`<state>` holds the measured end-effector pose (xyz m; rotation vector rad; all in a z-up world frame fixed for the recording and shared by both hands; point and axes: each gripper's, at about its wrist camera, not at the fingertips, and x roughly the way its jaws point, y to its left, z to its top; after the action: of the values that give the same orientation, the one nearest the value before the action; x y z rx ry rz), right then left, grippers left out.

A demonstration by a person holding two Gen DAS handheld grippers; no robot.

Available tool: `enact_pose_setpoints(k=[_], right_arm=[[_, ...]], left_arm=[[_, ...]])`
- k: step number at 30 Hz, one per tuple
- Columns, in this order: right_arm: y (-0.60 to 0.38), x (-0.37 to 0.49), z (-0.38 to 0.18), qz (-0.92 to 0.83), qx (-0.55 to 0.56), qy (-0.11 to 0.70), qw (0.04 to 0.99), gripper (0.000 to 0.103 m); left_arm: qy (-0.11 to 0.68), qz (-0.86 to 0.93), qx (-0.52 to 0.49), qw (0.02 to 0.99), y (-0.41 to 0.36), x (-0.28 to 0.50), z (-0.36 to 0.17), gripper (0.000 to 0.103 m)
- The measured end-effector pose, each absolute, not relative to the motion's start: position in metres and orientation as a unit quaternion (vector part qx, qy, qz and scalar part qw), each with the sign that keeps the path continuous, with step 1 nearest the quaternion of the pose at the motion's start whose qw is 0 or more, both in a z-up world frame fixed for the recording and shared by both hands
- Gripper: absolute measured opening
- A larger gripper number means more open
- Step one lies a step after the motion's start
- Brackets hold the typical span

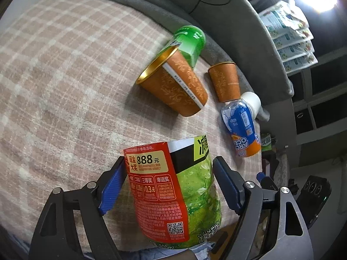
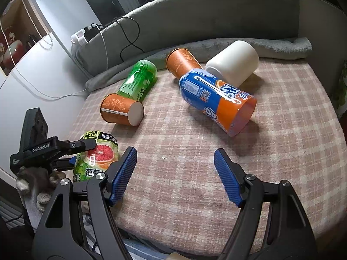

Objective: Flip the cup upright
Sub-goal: 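Rotate the held printed cup upright with the left gripper, then lower the upright printed cup onto the tablecloth with the left gripper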

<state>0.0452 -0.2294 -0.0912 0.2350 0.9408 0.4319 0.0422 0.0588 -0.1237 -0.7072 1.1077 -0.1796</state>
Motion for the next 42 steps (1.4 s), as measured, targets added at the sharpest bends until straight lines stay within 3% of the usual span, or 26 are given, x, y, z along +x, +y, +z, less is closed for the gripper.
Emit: enact_pose_setpoints(k=[11,22,42], right_arm=[[-0.236,0.046,-0.091,0.197,0.118,0.445,0.866,0.076],[-0.247,0.048,-0.093,0.189,0.129,0.441,0.868,0.076],[-0.270,0.047,-0.094,0.166,0.146,0.429,0.876,0.076]], left_arm=[[0.505,-0.099,-0.277,0.811,0.040,0.042,-0.114,0.076],[0.450,-0.112,-0.210,0.860,0.014,0.046,-0.084,0.072],[0.366,-0.100,-0.056,0.924,-0.051,0.063,-0.081,0.071]])
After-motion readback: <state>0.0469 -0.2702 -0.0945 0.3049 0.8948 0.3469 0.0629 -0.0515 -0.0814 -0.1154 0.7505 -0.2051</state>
